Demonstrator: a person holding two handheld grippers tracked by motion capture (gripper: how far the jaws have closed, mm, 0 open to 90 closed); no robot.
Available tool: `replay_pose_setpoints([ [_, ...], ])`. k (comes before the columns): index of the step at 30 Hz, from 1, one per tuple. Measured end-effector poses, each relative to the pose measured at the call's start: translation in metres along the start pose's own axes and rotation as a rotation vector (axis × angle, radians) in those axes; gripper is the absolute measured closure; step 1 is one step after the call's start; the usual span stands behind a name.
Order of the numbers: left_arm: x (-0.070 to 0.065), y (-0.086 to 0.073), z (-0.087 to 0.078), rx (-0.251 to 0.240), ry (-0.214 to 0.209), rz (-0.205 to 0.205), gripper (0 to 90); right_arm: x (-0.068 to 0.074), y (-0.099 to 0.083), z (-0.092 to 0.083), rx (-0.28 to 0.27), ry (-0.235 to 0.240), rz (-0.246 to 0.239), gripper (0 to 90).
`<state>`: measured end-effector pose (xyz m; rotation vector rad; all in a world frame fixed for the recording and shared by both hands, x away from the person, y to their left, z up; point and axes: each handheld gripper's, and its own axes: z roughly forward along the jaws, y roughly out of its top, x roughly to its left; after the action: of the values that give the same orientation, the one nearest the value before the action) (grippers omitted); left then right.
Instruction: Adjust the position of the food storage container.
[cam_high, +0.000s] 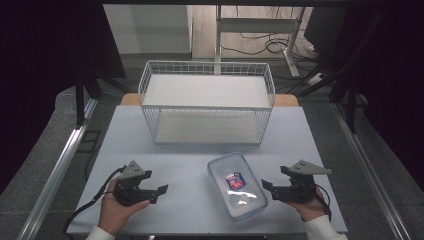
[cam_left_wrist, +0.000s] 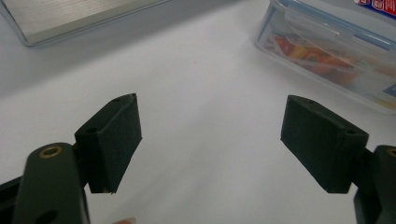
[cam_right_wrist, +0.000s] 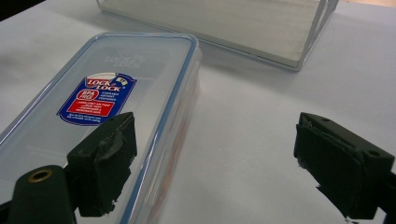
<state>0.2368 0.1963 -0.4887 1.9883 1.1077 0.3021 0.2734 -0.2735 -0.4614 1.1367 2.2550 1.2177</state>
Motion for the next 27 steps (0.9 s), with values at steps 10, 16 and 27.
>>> replay_pose_setpoints([
  [10, -0.003, -0.004, 0.003, 0.022, 0.011, 0.031, 20.4, -0.004, 0.003, -0.003, 0.018, -0.004, 0.014, 16.3],
  [16, -0.006, -0.006, 0.0, 0.02, -0.012, 0.042, 20.5, 0.007, 0.008, -0.007, 0.031, -0.016, 0.009, 19.8],
  [27, -0.002, -0.004, 0.006, 0.036, -0.011, 0.056, 20.5, 0.012, 0.017, 0.0, 0.064, 0.003, 0.018, 25.3],
])
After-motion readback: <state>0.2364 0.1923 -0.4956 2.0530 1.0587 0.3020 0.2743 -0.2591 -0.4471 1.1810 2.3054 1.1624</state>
